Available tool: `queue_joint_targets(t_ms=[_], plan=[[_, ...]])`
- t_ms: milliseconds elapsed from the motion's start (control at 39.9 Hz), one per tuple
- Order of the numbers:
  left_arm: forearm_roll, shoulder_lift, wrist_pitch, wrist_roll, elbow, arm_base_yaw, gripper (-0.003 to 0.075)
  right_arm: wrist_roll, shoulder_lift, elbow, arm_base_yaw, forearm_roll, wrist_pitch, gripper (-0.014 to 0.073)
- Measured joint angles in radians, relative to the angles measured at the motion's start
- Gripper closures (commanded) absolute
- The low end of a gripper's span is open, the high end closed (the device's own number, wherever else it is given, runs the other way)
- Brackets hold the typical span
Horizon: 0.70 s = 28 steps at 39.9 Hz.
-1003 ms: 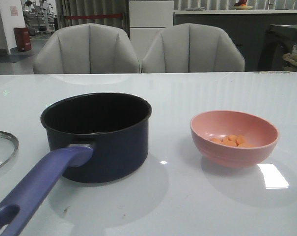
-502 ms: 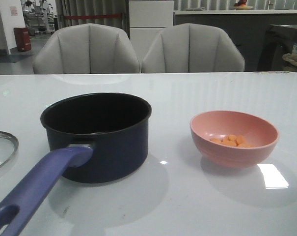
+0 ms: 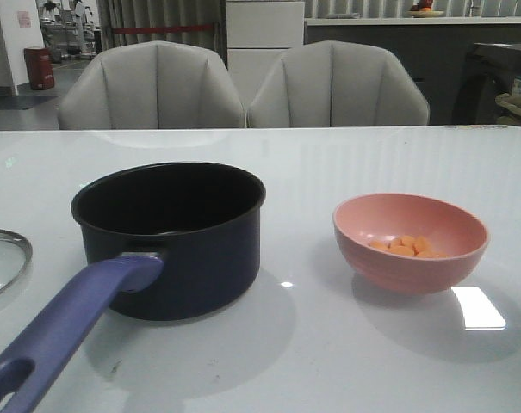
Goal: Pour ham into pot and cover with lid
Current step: 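Lower the right gripper and grasp the pink bowl's rim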
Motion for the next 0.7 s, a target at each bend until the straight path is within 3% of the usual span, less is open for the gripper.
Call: queue_joint_targets(t_ms=[351,702], plan=[[0.000,0.000,0.000,0.000,0.000,0.000,0.0596,0.000,0.462,-0.230,0.000,0.062,0.111,0.0070],[0.000,0.000,0.000,0.000,0.000,0.000,0.0596,0.000,0.750,-0.365,0.000,0.062,0.126,0.0070]])
